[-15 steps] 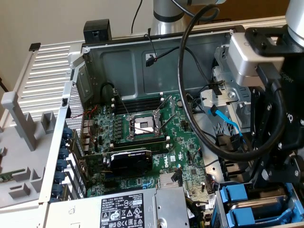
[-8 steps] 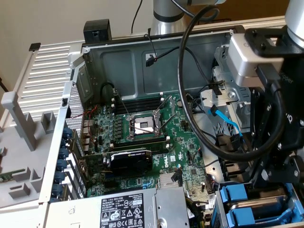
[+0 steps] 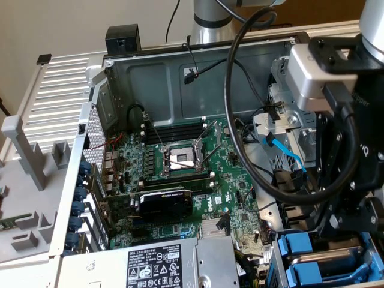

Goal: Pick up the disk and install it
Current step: 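Insert the second disk wire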

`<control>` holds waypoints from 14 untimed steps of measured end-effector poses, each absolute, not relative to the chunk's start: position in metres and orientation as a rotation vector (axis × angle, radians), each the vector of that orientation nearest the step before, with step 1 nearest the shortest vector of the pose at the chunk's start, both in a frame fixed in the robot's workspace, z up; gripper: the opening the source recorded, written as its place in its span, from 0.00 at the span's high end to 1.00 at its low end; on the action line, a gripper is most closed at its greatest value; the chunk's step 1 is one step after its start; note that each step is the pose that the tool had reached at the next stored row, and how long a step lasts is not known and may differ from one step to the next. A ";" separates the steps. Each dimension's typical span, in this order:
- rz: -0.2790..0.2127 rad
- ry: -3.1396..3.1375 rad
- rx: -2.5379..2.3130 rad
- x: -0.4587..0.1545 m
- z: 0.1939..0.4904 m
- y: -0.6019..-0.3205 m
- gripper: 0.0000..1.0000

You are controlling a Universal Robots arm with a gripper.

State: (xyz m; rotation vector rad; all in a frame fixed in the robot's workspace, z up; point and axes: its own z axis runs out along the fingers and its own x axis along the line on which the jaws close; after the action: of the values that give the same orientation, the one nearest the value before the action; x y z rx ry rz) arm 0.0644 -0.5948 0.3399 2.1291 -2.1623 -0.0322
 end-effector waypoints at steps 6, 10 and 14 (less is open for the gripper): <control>-0.032 -2.162 2.129 0.064 0.339 -0.595 0.84; -0.032 -2.162 2.129 0.064 0.338 -0.595 0.84; -0.032 -2.162 2.129 0.064 0.338 -0.595 0.84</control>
State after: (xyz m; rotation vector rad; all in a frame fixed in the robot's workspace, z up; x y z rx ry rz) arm 0.0644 -0.5947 0.3384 2.1290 -2.1623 -0.0322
